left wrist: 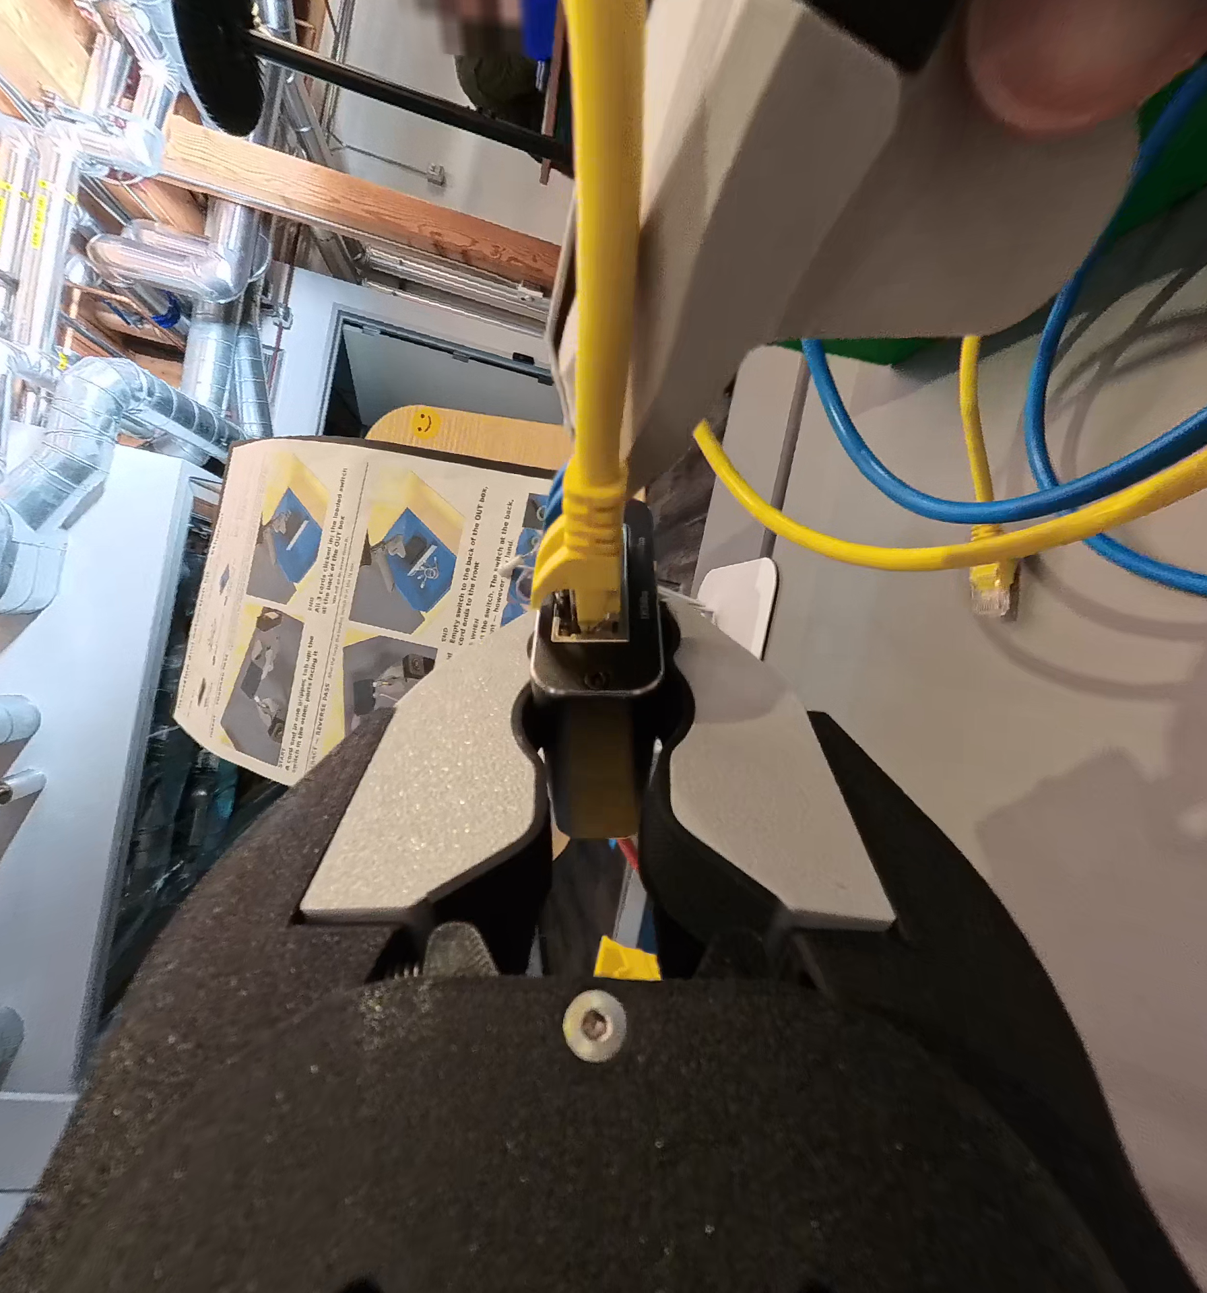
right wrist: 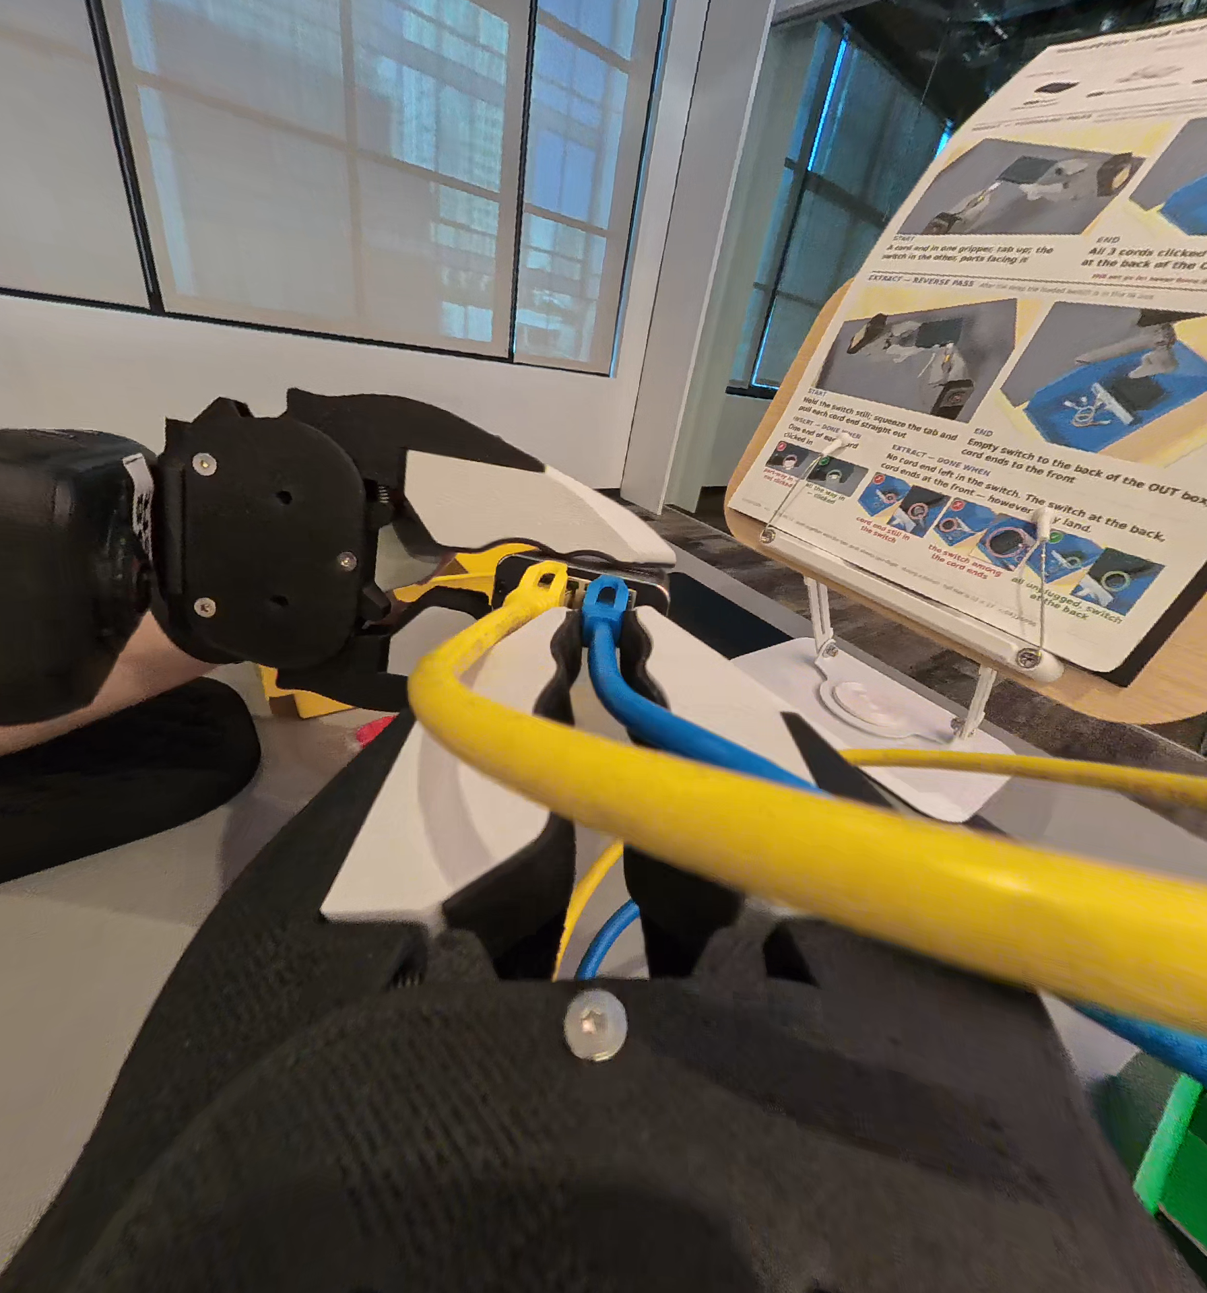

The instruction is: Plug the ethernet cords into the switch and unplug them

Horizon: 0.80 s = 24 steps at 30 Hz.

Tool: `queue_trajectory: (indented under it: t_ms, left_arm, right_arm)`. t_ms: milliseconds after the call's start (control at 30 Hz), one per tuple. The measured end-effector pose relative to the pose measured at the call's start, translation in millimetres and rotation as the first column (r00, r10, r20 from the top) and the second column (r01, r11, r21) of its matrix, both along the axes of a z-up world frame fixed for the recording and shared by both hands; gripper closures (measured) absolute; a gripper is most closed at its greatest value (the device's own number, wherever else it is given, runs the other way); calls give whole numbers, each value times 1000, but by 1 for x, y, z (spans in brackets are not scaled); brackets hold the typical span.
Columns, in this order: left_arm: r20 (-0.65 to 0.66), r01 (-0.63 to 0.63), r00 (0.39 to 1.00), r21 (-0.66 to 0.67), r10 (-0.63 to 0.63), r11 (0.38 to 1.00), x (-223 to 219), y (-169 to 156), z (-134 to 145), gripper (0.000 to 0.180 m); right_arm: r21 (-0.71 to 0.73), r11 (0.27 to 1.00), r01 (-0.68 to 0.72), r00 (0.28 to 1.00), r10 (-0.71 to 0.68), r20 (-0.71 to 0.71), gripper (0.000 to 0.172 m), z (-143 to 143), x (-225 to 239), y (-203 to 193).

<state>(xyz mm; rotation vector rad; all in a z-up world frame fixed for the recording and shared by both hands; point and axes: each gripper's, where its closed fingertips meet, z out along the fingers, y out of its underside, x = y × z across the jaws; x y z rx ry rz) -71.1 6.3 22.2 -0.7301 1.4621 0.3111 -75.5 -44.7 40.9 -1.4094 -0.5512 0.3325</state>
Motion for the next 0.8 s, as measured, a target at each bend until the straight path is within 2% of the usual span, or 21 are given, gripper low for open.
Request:
queue_trajectory:
  t_ms: [100,200,333,633,700,800]
  left_arm:
    - [8,18,1000,21,-18,1000,-3,2,4,155]
    - [23,25,999,-19,-24,1000,-1,1,4,155]
    - [28,37,999,-29,-37,999,1,-1,6,154]
    - [69,19,997,45,-22,999,-1,-7,20,154]
    - [83,-13,997,37,10,999,-6,0,23,154]
    - [89,7,996,33,-10,999,-8,0,25,154]
  right_arm:
    - [11,1000,3,1000,-3,-5,160,2,-3,1]
    - [22,1000,18,999,-17,-43,159,6,0,1]
    - [40,999,-18,999,19,-27,159,9,2,-2]
    - [120,991,-50,996,59,-73,154,19,4,-10]
    - [192,978,-76,985,104,-138,158,33,10,-21]
    - [199,968,-156,946,204,-252,153,42,16,-28]
